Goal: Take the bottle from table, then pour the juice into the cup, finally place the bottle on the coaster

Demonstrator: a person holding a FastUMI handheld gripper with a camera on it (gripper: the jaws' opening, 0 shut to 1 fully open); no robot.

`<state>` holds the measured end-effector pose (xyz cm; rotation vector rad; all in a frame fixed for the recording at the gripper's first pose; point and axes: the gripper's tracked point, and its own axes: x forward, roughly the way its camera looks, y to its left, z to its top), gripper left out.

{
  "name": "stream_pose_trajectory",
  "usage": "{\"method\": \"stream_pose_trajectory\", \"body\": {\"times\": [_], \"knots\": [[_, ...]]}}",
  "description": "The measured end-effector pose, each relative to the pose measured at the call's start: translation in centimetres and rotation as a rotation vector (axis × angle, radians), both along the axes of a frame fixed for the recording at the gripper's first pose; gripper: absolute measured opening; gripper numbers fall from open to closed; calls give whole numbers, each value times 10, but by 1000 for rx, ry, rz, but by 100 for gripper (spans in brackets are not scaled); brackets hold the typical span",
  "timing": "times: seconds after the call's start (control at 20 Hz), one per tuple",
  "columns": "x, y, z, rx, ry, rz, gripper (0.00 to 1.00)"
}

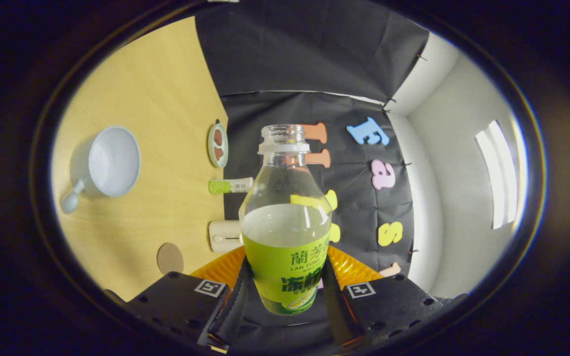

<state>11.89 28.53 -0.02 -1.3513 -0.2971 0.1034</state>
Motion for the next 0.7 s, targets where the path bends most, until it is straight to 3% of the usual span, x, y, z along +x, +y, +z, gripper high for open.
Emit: {"method": "stream_pose_trajectory", "body": {"times": [0.3,0.4,0.6,0.7], "knots": [[5,-17,0,450,235,25,74],[10,-25,-7,580,342,19,74],[20,-55,-1,802,435,14,74],[28,-56,1,921,500,52,74]]}}
